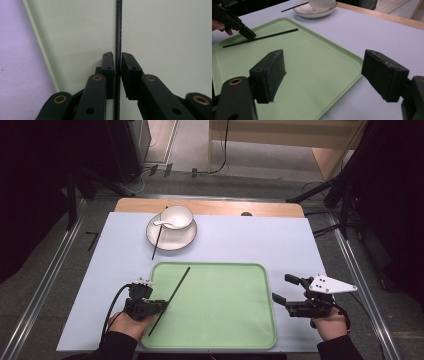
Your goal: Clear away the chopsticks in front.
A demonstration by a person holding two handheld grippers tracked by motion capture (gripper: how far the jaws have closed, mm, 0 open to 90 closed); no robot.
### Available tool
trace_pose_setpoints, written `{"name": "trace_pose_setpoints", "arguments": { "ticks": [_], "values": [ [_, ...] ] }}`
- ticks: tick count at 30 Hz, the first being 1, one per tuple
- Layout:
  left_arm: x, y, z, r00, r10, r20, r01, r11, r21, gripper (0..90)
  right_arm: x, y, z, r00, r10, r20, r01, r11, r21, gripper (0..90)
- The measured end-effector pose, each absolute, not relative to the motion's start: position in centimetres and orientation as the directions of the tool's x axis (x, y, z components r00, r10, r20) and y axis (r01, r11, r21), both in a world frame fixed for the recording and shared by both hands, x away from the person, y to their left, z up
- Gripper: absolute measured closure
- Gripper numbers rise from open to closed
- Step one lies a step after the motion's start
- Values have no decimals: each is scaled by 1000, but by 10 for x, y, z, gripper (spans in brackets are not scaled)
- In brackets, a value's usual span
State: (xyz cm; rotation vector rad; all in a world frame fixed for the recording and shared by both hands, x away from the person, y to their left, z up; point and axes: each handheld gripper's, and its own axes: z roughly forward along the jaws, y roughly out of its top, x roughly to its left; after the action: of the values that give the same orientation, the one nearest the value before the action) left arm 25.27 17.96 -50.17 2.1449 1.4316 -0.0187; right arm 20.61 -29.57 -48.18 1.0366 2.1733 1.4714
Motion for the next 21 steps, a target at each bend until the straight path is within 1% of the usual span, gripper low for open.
{"name": "trace_pose_setpoints", "arguments": {
  "ticks": [3, 6, 10, 13, 15, 16, 21],
  "values": [
    [253, 179, -500, 460, 829, -319, 844, -296, 446, 707, 206, -296, -482, -686, 716, 131, 388, 207, 898, 198],
    [252, 178, -496, 487, 812, -323, 825, -306, 475, 622, 206, -296, -482, -686, 716, 130, 386, 207, 899, 198],
    [255, 181, -489, 523, 785, -333, 793, -305, 527, 470, 206, -296, -482, -684, 718, 133, 388, 202, 899, 198],
    [259, 184, -484, 543, 776, -320, 767, -304, 564, 418, 206, -297, -482, -682, 719, 134, 390, 202, 898, 198],
    [262, 185, -481, 550, 766, -334, 763, -299, 573, 385, 206, -297, -482, -681, 721, 132, 390, 204, 898, 198],
    [264, 185, -479, 554, 767, -324, 757, -303, 579, 370, 206, -297, -482, -680, 721, 133, 391, 203, 898, 197],
    [277, 185, -465, 576, 763, -292, 732, -323, 600, 332, 206, -297, -482, -680, 721, 131, 390, 205, 898, 197]
  ]
}}
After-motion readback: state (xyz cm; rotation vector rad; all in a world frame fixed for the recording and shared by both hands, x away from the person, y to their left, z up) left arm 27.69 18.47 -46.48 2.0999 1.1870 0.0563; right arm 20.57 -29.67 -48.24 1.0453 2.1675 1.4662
